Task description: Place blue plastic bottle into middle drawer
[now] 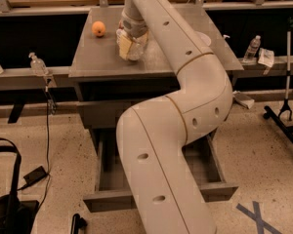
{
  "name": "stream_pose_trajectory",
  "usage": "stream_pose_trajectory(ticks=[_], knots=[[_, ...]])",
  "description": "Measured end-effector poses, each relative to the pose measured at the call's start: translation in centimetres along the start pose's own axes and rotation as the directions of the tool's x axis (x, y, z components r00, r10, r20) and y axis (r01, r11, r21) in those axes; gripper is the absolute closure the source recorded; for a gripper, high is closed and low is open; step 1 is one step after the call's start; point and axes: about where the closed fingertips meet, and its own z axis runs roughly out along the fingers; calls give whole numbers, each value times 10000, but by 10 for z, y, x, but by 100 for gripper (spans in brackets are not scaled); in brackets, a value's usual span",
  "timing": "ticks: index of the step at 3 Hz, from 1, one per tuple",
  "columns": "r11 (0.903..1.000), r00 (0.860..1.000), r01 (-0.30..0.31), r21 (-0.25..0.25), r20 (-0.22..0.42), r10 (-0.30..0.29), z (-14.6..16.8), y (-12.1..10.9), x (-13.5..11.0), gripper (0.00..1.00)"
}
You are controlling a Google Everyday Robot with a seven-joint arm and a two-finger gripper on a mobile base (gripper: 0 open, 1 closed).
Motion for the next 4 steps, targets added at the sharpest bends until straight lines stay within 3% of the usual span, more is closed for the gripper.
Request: stream_pose_trajectory(ticks=[1,2,3,4], knots=[[9972,9968,637,-391,512,-616,-9,8,-6,84],[9853,9703,1517,-785,2018,-1333,-40,6,-11,100],[9567,8898,2794,-820,3966,-2258,-84,-11,10,100],[9039,7739,4221,-687,5465,-3199,-100,-27,66,100]])
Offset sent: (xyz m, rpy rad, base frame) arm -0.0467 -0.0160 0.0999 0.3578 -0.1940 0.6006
